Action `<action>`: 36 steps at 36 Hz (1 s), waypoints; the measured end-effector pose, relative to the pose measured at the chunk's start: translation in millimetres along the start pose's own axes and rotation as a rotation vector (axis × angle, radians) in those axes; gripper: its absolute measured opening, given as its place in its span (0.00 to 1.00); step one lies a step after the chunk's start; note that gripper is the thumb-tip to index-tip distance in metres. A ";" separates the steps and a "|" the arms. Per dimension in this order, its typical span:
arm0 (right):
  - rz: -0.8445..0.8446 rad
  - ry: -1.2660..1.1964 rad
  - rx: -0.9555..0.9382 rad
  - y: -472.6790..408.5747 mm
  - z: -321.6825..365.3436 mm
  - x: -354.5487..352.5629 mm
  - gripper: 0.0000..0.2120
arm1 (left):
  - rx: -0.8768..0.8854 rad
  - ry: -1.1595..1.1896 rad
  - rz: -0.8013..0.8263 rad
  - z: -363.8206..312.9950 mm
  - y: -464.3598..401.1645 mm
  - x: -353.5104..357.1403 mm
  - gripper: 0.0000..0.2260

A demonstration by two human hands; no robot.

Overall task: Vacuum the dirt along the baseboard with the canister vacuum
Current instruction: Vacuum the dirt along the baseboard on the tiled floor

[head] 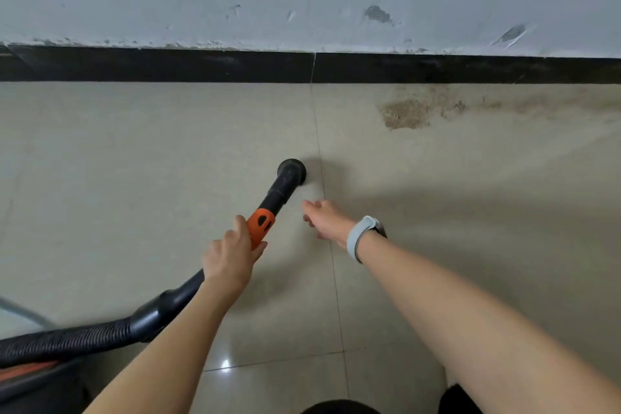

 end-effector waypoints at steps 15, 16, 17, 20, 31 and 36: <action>0.325 0.156 -0.253 -77.1 59.1 18.0 0.18 | -0.271 0.221 0.018 12.5 -55.8 -13.5 0.18; 0.338 0.173 -0.254 -83.5 57.1 9.5 0.17 | -0.263 0.228 0.033 9.6 -54.2 -12.3 0.18; 0.349 0.179 -0.242 -89.3 55.2 0.9 0.16 | -0.246 0.228 0.057 5.3 -51.5 -10.9 0.17; 0.364 0.078 -0.167 -104.3 49.0 -25.4 0.15 | -0.168 0.216 0.141 -19.3 -44.2 -10.4 0.17; 0.257 -0.573 0.139 -145.3 17.1 -103.7 0.13 | -0.140 0.269 0.132 -153.8 -57.1 -34.1 0.18; 0.094 -0.836 0.151 -161.9 3.7 -153.2 0.14 | -0.140 0.364 0.165 -208.6 -64.8 -49.2 0.19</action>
Point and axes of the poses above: each hand's wrist, its own y-axis away from the middle knuckle, its own x-axis out of the palm, z = x × y, the point moved 3 cm from there along -y, towards the middle knuckle, and after that the axes turned 13 degrees about -x, right-handed, at the moved point
